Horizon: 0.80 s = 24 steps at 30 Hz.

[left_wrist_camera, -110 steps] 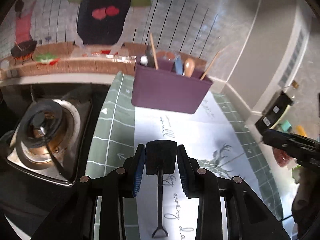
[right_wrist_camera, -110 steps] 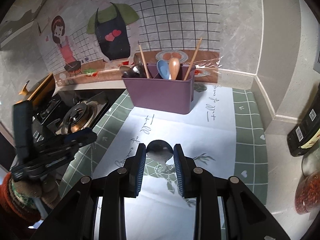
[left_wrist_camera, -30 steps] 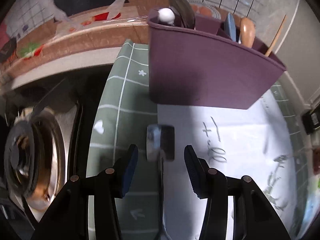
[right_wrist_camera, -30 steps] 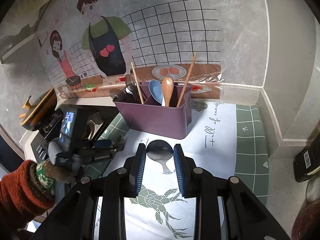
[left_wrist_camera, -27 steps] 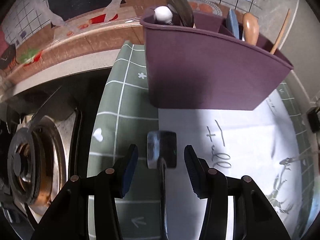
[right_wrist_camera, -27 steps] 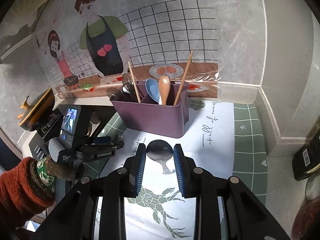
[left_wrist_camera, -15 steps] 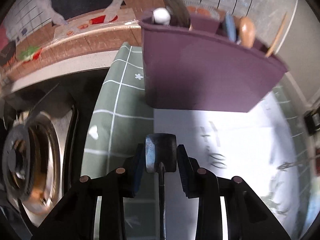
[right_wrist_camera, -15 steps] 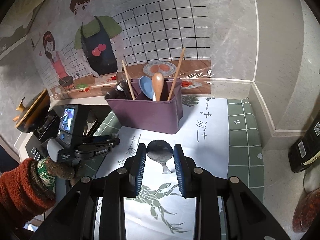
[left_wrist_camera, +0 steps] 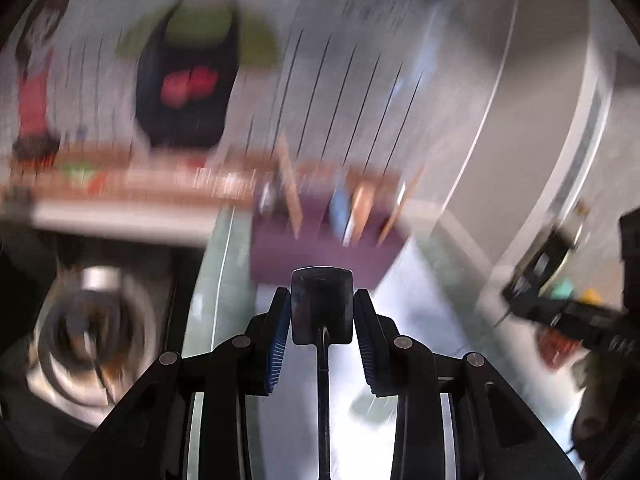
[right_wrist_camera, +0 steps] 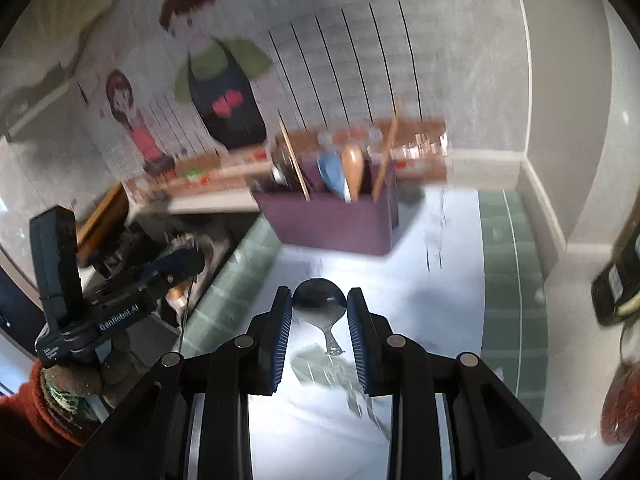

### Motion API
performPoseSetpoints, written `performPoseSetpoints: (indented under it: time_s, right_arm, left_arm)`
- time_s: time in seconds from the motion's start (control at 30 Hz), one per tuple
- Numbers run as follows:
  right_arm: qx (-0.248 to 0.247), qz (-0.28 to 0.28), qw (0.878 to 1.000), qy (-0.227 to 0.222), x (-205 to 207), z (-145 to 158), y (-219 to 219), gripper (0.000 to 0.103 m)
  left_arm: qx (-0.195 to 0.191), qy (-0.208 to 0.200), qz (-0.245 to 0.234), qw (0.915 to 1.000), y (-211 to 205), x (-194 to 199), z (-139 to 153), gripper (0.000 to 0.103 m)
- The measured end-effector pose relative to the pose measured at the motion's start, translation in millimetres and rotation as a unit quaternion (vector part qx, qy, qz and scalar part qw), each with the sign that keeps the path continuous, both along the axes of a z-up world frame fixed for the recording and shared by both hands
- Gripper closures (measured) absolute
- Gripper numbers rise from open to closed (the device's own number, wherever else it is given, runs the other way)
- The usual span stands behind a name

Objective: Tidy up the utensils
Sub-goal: 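Lower the spatula and spoon into the purple caddy and open both tools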

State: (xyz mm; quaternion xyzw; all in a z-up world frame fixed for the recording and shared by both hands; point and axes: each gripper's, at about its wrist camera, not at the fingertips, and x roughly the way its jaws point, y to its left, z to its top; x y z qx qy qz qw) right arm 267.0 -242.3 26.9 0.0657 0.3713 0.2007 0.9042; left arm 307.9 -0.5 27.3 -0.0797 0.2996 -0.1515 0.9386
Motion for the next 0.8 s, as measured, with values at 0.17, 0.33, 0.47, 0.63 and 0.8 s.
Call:
performPoseSetpoints:
  time_s: [0.17, 0.33, 0.47, 0.63, 0.8]
  right_arm:
    - [-0.015, 0.002, 0.994, -0.107, 19, 88, 2, 0.077]
    - [-0.014, -0.007, 0.992, -0.124, 68, 120, 0, 0.077]
    - [-0.003, -0.002, 0.996, -0.090, 106, 98, -5, 0.077]
    - [-0.007, 0.005, 0.998, -0.057, 134, 68, -3, 0.077]
    - [-0.008, 0.009, 0.999, -0.052, 142, 58, 0, 0.077]
  left_arm:
    - [-0.063, -0.183, 0.033, 0.9805, -7, 32, 95, 0.070]
    - [-0.064, -0.228, 0.072, 0.9690, -26, 84, 92, 0.070]
    - [-0.028, -0.211, 0.085, 0.9733, -36, 121, 63, 0.070]
    - [-0.044, -0.157, 0.083, 0.9830, -30, 138, 34, 0.070]
    - [-0.040, -0.149, 0.083, 0.9845, -17, 134, 41, 0.070]
